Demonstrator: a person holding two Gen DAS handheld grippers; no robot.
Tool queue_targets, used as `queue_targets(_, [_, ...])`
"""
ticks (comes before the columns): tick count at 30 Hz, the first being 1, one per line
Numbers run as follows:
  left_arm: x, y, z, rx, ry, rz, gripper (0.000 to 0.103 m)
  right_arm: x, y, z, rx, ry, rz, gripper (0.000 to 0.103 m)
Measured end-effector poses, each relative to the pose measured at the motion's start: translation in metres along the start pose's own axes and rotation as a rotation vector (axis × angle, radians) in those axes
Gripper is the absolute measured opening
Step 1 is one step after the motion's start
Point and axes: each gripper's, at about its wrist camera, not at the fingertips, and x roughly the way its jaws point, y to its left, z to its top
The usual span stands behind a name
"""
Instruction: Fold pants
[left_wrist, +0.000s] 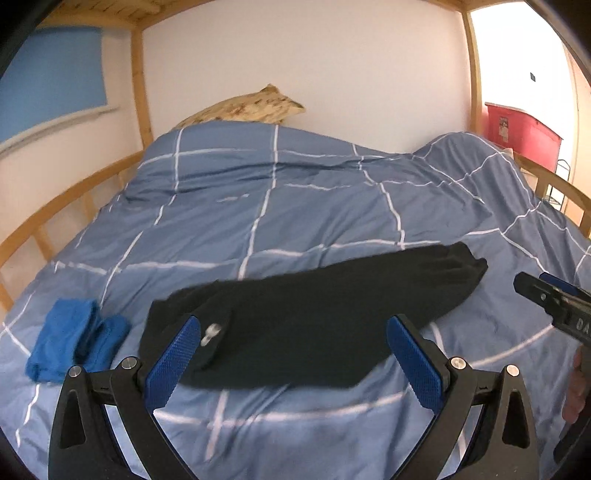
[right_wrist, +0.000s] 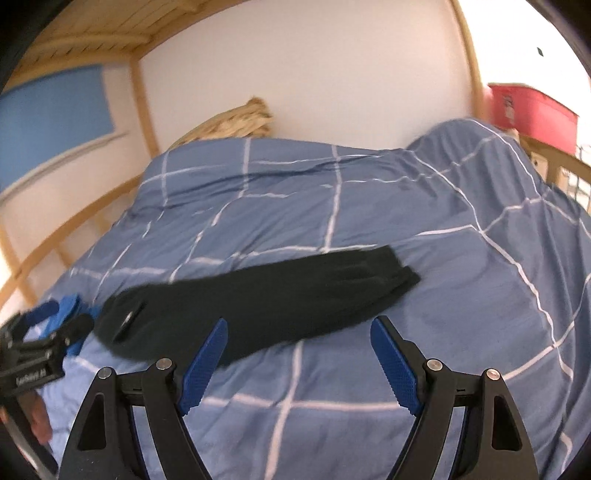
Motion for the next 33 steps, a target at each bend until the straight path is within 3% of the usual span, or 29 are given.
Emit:
queue_targets(11, [0.075,-0.065,0.023,0.085,0.002,0.011,0.103,0.084,-0.090,0.016,0.310,0.001,-0.024,0.080])
queue_targets(19, [0.125,-0.079,0.017,0.100,0.098,0.025,0.103,0.134,-0.127,0.016,0.409,0.059,-0.021,0.071])
queue_targets(23, [0.137,-0.082,0.009,0.101,0.123,0.030,0.103,0.155,-0.141,0.014,0.451,0.100,-0.012,0.063])
queue_targets(28, [0.144,-0.087,0.004,0.117,0.134,0.034,0.103,0.176,-0.153,0.005,0.516,0.151,-0.003,0.061])
queue_targets(33, [0.150,-0.082,0.003,0.118,0.150,0.038,0.103,0.182,-0.151,0.005,0.492,0.149,0.015,0.025])
